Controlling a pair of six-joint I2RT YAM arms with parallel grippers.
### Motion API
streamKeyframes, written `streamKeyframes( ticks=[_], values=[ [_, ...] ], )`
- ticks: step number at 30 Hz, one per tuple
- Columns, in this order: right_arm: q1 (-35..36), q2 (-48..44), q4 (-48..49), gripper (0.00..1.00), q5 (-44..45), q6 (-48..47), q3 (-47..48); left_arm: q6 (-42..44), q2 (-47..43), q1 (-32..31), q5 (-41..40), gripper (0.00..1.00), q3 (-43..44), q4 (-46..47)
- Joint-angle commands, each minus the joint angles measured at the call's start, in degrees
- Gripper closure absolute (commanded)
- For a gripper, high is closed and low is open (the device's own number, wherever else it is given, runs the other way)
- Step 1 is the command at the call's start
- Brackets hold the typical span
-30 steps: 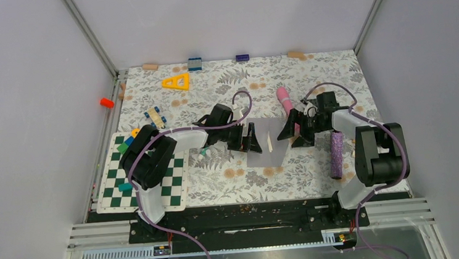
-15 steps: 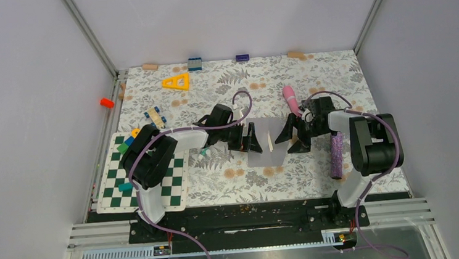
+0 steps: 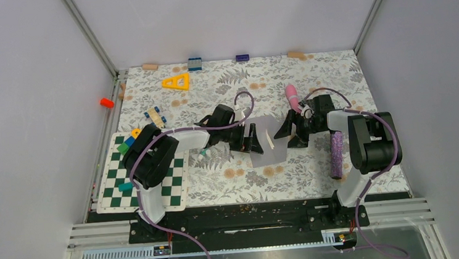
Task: Place the letter into the envelope and seal it
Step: Seal the envelope flap on the envelope.
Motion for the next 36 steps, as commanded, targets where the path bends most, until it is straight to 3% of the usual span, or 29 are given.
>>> streamKeyframes(
  ticks=[1, 7, 15, 21, 28, 36],
  values=[
    [0.5, -1.85, 2.0, 0.17, 0.77, 0.23, 0.06, 1.34, 1.68, -0.93, -1.39, 0.14, 1.88, -1.22],
    [0.5, -1.43, 2.02, 0.18, 0.96, -0.04, -0.19, -1.33, -0.51, 1.44, 2.94, 0.12, 0.68, 4.07],
    [0.49, -1.17, 1.92, 0.19, 1.41, -0.34, -0.24, -9.97, -3.26, 6.04, 12.13, 0.12, -3.3, 19.97],
    [0.5, -1.78, 2.06, 0.19, 1.33, -0.4, -0.18, -11.36, 1.88, 5.36, 9.71, 0.13, 0.47, 17.88],
    [0.5, -1.82, 1.98, 0.19, 0.63, -0.24, 0.18, -2.98, 5.05, 1.99, -3.11, 0.18, 4.51, 1.75],
    [0.5, -2.38, 2.7, 0.18, -0.28, 0.18, 0.98, 0.81, 9.24, -1.28, -9.11, 0.25, 9.71, -7.58]
  ],
)
